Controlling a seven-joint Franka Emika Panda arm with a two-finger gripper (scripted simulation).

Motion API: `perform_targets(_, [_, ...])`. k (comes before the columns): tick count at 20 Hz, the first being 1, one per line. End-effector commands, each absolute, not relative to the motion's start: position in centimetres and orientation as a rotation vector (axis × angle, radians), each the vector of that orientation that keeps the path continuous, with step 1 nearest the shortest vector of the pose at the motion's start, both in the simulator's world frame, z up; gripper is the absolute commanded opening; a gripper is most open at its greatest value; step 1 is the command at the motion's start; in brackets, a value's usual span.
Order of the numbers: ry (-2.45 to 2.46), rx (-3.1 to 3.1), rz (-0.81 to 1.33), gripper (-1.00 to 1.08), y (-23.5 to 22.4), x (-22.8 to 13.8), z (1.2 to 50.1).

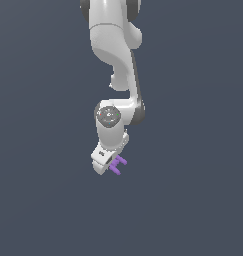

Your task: Pick up the object and move it to a goal position.

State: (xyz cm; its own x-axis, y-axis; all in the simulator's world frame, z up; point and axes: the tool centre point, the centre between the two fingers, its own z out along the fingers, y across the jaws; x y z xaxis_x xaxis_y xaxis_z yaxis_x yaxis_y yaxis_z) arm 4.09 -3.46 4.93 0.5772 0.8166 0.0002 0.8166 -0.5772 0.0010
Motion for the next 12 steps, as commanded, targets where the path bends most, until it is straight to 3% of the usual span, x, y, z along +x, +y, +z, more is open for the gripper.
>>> perform_targets(1, [1.446, 2.789, -0.001, 1.0, -3.4, 4.0, 3.6])
perform_targets(10, [1.449, 2.787, 0.0, 1.0, -3.5, 4.1, 1.4])
perform_targets(11, [1.449, 2.787, 0.0, -1.0, -3.5, 4.1, 1.4])
perform_targets(12, [1.449, 2.787, 0.0, -1.0, -3.5, 4.1, 1.4])
